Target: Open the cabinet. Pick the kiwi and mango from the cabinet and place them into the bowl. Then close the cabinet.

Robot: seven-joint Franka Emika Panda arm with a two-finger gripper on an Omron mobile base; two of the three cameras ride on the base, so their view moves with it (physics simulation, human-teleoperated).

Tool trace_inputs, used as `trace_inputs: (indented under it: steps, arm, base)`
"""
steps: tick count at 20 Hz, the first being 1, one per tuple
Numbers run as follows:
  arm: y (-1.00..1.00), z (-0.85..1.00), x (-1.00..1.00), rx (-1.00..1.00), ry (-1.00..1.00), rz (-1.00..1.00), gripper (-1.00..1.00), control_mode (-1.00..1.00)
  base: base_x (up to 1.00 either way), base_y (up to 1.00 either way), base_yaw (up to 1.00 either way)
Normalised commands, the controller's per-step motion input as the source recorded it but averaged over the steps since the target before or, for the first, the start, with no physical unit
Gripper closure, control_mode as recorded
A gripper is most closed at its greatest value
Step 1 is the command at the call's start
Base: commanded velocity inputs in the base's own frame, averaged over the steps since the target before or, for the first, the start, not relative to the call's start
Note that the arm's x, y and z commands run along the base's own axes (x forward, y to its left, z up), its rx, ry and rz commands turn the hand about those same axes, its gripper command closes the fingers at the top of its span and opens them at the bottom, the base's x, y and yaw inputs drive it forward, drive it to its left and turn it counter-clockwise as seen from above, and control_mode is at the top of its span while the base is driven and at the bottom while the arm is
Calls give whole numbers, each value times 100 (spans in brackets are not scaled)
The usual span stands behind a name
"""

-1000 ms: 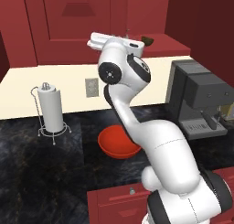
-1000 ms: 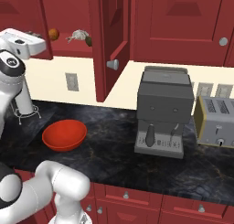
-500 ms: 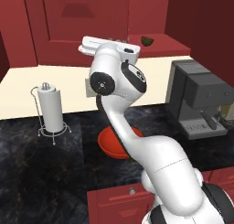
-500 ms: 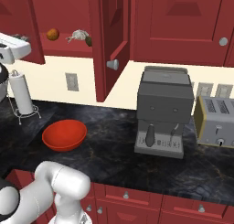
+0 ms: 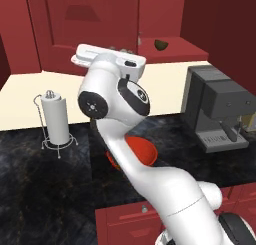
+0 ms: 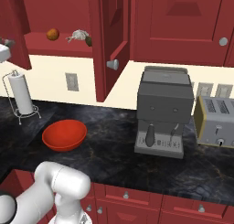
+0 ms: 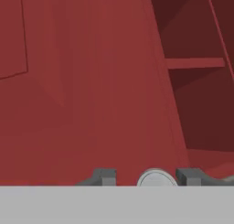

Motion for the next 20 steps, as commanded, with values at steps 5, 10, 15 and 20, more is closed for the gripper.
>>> trace_inputs:
  steps: [5, 10, 15, 20]
  arm:
    - [100, 20, -78, 3, 0, -6, 100, -100]
    - [97, 3, -72, 1, 0, -3, -100, -100]
    - [40, 0, -95, 0, 0, -6, -100, -100]
    - [-29, 0, -100, 6, -3, -8, -100, -100]
  base:
    - [0, 0, 0]
    - [0, 0, 0]
    - [0, 0, 0]
    - [0, 0, 0]
